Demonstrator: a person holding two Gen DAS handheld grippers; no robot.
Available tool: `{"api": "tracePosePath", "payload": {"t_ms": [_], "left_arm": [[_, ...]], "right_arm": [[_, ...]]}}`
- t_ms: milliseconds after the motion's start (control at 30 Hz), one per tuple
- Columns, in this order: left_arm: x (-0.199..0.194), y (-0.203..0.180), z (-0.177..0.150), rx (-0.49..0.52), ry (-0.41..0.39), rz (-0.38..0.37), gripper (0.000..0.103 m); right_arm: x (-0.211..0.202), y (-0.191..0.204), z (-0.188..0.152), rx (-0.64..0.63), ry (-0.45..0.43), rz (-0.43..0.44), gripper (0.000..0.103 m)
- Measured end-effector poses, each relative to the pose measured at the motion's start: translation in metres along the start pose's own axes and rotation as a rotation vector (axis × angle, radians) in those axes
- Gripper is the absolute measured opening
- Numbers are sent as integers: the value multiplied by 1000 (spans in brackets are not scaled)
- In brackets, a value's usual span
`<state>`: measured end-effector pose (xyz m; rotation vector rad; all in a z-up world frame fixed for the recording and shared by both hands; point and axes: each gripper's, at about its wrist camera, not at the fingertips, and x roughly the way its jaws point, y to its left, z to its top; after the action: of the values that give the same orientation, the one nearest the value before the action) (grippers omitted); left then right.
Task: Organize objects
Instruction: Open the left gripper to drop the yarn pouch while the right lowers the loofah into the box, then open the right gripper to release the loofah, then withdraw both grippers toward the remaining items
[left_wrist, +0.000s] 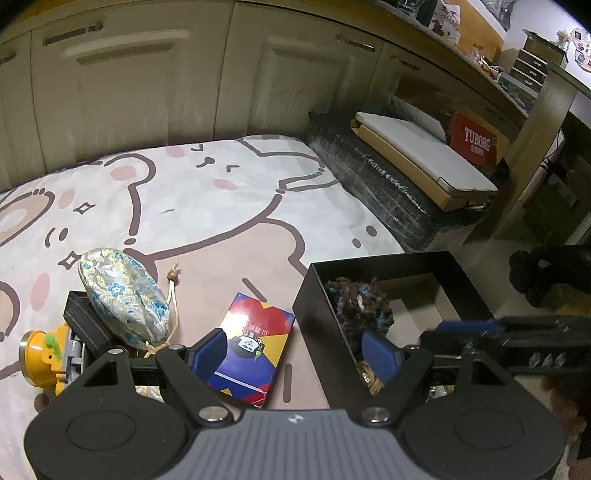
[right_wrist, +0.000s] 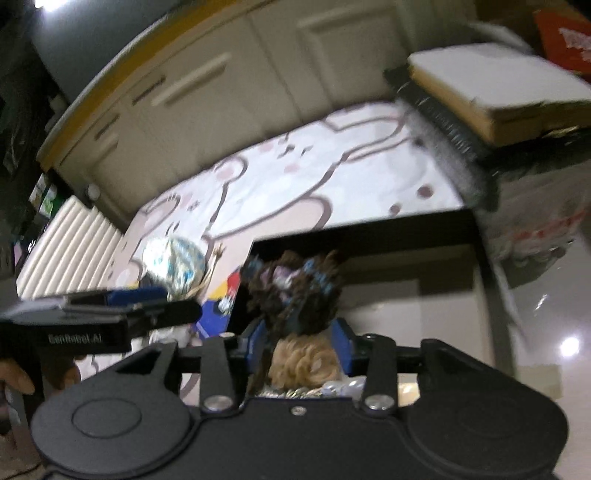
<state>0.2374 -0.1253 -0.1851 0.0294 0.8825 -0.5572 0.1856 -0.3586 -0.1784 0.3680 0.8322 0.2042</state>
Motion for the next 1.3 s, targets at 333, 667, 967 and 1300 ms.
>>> {"api": "tracePosePath", "payload": {"t_ms": [333, 667, 967, 1300], "left_arm": [[-15, -5, 0, 55, -7, 17, 81], [-25, -5, -2, 45, 11, 37, 83], [-32, -1, -3, 26, -16, 75, 101], [-26, 0, -8, 64, -6, 76, 103]], "right_arm": [[-40, -1, -1, -27, -92, -177, 69], [-55, 9, -16, -72, -97, -278, 83], [-59, 12, -22, -75, -130, -333, 103], [-53, 15, -21, -82, -127, -334, 103]]}}
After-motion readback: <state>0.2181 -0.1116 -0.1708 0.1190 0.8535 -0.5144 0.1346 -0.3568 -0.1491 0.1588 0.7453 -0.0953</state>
